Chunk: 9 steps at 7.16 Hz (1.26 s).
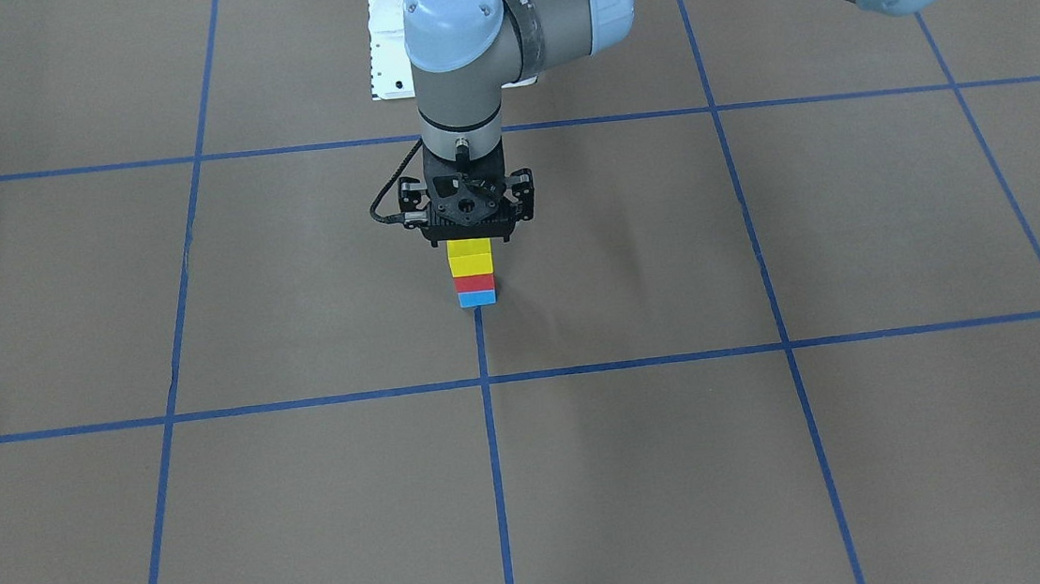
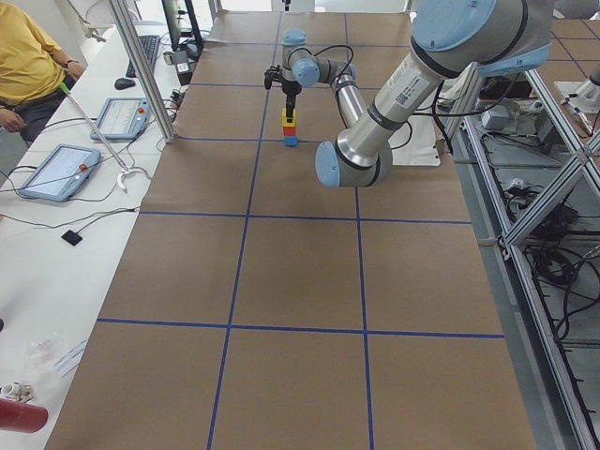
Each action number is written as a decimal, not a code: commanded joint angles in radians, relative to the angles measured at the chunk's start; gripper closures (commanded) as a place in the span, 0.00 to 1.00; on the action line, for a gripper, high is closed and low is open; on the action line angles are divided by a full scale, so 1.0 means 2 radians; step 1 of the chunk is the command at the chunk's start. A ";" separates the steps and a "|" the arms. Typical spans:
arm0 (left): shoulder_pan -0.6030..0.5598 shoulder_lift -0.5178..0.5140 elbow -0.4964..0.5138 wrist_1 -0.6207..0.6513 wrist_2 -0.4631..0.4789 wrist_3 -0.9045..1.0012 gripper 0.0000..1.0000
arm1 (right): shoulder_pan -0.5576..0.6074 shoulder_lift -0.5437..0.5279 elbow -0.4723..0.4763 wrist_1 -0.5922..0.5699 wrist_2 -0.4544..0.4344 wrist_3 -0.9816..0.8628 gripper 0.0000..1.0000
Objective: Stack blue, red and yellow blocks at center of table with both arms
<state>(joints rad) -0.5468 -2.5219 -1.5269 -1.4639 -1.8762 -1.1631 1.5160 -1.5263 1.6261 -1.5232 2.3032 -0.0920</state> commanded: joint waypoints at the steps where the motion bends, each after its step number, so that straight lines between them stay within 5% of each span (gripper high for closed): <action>1: -0.016 0.007 -0.045 0.035 -0.004 0.001 0.01 | 0.001 0.000 0.001 0.000 0.002 0.000 0.00; 3: -0.078 0.077 -0.156 0.112 -0.041 0.082 0.01 | 0.004 -0.002 0.000 0.000 0.000 0.000 0.00; 5: -0.165 0.190 -0.219 0.111 -0.092 0.238 0.01 | 0.014 -0.008 -0.002 0.000 0.000 -0.003 0.00; 9: -0.392 0.336 -0.176 0.105 -0.179 0.612 0.01 | 0.023 -0.018 0.000 0.001 -0.001 -0.012 0.00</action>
<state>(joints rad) -1.1983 -1.9236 -1.9259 -1.2518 -2.1879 -0.1577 1.5598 -1.5605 1.6254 -1.5220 2.3009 -0.1146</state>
